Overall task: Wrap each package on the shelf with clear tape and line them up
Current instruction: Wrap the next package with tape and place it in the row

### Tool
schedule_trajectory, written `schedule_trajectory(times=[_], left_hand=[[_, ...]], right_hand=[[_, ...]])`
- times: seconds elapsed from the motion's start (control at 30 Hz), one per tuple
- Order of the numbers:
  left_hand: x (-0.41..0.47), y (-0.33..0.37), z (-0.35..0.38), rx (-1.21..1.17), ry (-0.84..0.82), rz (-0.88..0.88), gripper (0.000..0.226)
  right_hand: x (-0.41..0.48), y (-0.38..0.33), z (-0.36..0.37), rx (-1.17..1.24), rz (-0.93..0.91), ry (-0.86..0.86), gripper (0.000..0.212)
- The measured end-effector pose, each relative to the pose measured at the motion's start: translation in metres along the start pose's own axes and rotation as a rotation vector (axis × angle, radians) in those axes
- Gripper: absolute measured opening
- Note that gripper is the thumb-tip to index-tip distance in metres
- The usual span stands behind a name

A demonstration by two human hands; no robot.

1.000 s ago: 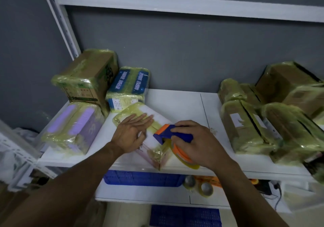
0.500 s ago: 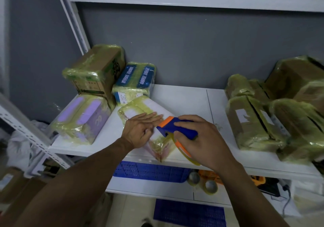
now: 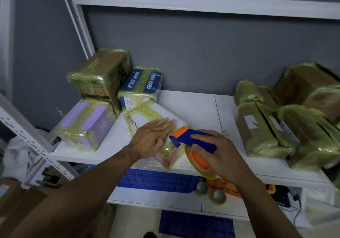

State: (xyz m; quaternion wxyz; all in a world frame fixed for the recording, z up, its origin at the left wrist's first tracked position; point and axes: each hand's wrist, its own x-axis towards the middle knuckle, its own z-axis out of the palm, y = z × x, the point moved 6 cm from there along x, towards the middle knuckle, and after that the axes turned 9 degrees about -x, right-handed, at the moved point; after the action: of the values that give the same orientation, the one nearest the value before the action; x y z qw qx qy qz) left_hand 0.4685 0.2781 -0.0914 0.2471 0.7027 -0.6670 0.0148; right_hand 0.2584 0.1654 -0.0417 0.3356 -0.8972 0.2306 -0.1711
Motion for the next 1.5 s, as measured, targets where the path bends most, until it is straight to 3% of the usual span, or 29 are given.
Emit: schedule_trajectory(times=[0.23, 0.43, 0.53, 0.83, 0.93, 1.07, 1.23, 1.3, 1.4, 1.5], left_hand=[[-0.006, 0.008, 0.004, -0.039, 0.111, 0.002, 0.052], [-0.003, 0.005, 0.005, -0.041, 0.108, 0.012, 0.049], [-0.002, 0.006, 0.005, -0.038, 0.111, 0.002, 0.049], [0.010, 0.012, 0.000, -0.092, 0.074, -0.120, 0.052], [0.006, 0.017, 0.008, -0.061, 0.018, -0.068, 0.048], [-0.003, 0.020, 0.012, -0.049, 0.057, -0.009, 0.046], [0.002, 0.025, 0.010, -0.111, 0.113, -0.067, 0.047], [0.007, 0.030, 0.010, -0.155, 0.140, -0.094, 0.044], [0.006, 0.033, 0.014, -0.155, 0.194, -0.090, 0.038], [0.006, 0.029, 0.013, -0.200, 0.248, -0.081, 0.036]], right_hand=[[-0.005, -0.009, 0.000, 0.048, 0.012, 0.028, 0.033], [-0.019, -0.006, -0.021, 0.021, 0.030, 0.089, 0.028], [-0.029, 0.004, -0.022, 0.033, 0.056, 0.040, 0.029], [-0.037, 0.027, -0.003, 0.119, 0.151, -0.040, 0.067], [-0.038, 0.030, -0.003, 0.068, 0.169, -0.076, 0.061], [-0.037, 0.037, 0.001, -0.051, 0.273, -0.202, 0.080], [-0.037, 0.035, 0.014, -0.024, 0.256, -0.270, 0.037], [-0.035, 0.038, 0.017, -0.012, 0.260, -0.260, 0.045], [-0.033, 0.037, 0.022, -0.037, 0.236, -0.274, 0.079], [-0.035, 0.032, 0.029, 0.052, 0.168, -0.282, 0.067]])
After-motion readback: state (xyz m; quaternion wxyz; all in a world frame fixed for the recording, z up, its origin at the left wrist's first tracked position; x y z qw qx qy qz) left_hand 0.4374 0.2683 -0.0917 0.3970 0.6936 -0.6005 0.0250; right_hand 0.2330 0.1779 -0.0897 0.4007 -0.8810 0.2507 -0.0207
